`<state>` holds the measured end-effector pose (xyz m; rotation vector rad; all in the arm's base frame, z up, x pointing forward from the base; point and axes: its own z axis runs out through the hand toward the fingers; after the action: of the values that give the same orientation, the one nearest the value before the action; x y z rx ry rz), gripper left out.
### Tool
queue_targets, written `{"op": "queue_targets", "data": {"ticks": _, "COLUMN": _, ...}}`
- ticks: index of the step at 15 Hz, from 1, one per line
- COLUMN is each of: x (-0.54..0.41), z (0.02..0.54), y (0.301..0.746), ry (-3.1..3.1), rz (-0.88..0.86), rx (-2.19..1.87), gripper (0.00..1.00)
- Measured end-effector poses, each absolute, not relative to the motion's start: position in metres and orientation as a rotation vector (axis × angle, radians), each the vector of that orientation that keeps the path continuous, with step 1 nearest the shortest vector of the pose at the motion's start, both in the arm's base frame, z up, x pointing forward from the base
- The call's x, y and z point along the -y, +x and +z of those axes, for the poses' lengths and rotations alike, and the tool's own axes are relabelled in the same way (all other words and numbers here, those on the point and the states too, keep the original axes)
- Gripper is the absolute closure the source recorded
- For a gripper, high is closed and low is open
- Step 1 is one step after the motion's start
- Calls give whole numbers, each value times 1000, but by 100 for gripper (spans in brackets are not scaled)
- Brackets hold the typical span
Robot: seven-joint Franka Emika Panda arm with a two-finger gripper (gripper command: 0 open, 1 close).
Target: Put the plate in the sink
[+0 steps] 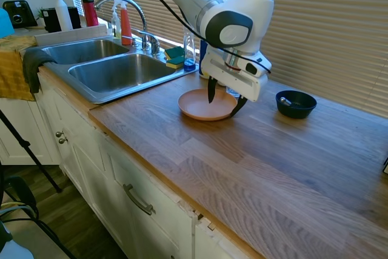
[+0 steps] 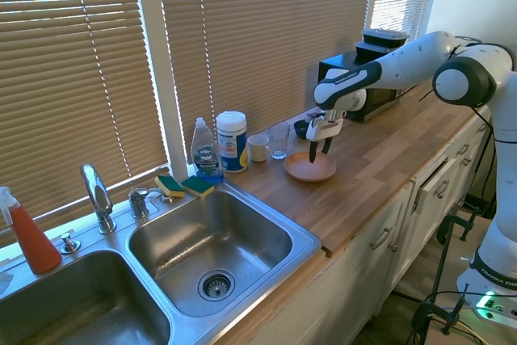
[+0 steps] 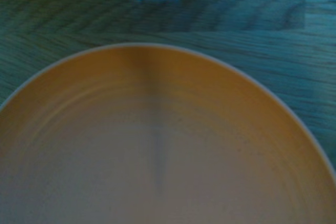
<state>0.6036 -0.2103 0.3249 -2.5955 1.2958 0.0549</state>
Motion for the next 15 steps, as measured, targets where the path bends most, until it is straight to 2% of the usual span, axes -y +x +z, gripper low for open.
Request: {"op": "queue_targets", "data": {"ticks": 15, "x": 219, "z": 312, "y": 600, "ry": -2570, "rz": 74, "rx": -1269, "gripper": 100}}
